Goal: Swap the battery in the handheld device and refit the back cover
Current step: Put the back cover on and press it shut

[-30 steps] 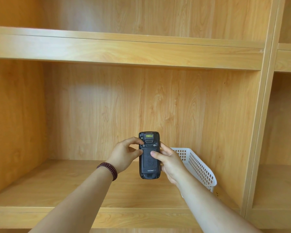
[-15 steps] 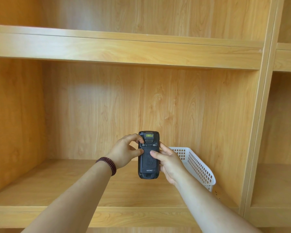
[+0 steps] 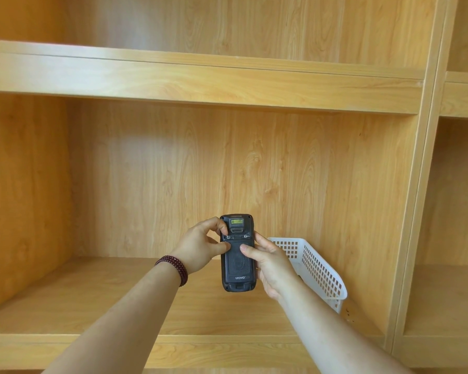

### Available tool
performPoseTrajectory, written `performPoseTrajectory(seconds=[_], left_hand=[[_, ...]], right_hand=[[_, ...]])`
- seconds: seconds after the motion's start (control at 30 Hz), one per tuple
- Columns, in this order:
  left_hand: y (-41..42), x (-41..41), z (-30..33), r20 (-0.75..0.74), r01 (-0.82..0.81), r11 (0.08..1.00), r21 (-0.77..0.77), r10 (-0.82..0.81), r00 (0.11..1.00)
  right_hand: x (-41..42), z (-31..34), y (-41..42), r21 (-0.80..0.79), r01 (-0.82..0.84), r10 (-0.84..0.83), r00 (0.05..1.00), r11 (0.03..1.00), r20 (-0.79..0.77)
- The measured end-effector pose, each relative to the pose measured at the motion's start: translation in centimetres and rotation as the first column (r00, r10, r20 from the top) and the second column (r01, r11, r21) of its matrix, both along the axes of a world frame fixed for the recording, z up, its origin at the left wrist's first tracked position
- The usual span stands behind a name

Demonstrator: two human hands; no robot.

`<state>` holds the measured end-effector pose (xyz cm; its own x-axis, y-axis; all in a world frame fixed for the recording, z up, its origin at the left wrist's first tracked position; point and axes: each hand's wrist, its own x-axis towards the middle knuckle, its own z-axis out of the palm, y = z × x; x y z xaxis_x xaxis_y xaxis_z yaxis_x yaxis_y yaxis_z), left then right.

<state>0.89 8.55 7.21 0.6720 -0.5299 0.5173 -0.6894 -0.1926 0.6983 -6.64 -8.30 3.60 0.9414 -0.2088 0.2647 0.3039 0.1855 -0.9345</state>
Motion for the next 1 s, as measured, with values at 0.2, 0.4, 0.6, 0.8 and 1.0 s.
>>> performPoseTrajectory(seconds=[0.2, 0.4, 0.6, 0.8, 1.0], left_hand=[[-0.4, -0.4, -0.4, 0.159, -0.118, 0.984, -0.131, 0.138, 0.978], [-0.7, -0.6, -0.4, 0.402, -0.112, 0.984, -0.138, 0.159, 0.902], [-0.6, -0.7, 0.5, 0.467, -0.115, 0.993, -0.037, 0.119, 0.876], [-0.7, -0.7, 1.0, 0.435, -0.079, 0.996, 0.028, 0.060, 0.899], [-0.6, -0.8, 0.8, 0.353, -0.068, 0.997, 0.027, 0.054, 0.934]], right_hand=[[0.0, 0.4, -0.2, 0.034, 0.011, -0.011, 1.000, 0.999, 0.006], [-0.2, 0.8, 0.0, 0.004, 0.001, -0.001, 1.000, 1.000, 0.027], [-0.4, 0.7, -0.1, -0.011, 0.005, -0.005, 0.999, 1.000, 0.037], [-0.5, 0.4, -0.1, -0.004, 0.008, -0.008, 1.000, 1.000, 0.030], [-0.5, 0.0, 0.0, 0.012, 0.006, -0.006, 1.000, 1.000, 0.017]])
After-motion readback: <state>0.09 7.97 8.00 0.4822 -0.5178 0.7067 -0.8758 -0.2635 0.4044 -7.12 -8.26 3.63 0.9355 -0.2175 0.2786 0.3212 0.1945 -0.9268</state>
